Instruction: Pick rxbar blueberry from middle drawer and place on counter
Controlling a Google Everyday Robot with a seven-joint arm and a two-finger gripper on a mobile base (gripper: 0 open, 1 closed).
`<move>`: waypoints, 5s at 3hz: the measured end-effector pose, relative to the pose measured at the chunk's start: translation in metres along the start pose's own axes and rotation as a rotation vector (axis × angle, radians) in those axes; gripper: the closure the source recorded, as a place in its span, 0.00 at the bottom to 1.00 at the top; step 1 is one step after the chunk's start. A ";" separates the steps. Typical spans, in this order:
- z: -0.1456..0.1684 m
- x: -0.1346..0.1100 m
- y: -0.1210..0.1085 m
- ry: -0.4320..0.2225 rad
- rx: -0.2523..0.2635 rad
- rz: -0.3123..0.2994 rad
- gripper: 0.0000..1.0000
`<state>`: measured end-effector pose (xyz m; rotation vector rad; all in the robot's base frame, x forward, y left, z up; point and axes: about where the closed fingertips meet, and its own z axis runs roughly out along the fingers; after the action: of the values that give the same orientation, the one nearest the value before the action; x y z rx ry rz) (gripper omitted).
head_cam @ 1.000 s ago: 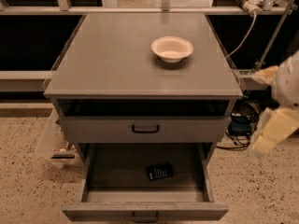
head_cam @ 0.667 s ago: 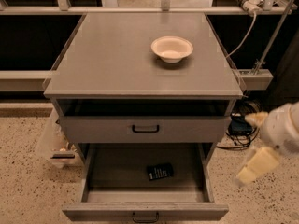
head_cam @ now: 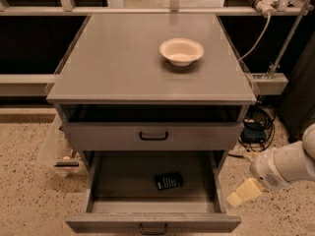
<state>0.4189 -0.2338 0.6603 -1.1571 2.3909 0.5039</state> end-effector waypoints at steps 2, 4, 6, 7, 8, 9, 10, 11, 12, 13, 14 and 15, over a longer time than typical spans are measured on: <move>0.036 0.011 -0.008 -0.135 0.064 0.090 0.00; 0.119 -0.007 -0.064 -0.369 0.086 -0.006 0.00; 0.146 -0.007 -0.060 -0.414 0.077 0.045 0.00; 0.195 -0.027 -0.066 -0.464 0.062 0.022 0.00; 0.232 -0.042 -0.071 -0.483 0.058 -0.011 0.00; 0.261 -0.044 -0.071 -0.463 0.044 -0.018 0.00; 0.286 -0.043 -0.072 -0.424 0.045 -0.025 0.00; 0.290 -0.044 -0.071 -0.420 0.045 -0.027 0.00; 0.305 -0.033 -0.073 -0.401 0.057 0.011 0.00; 0.337 -0.027 -0.074 -0.371 0.045 0.002 0.00; 0.356 -0.027 -0.076 -0.342 0.046 -0.024 0.00; 0.369 -0.026 -0.075 -0.300 0.065 -0.064 0.00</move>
Offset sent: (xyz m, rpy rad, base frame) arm 0.0585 0.0055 -0.1278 0.2777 -0.3141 -0.2023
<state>0.5758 -0.0781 0.3543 -1.0448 2.0924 0.5337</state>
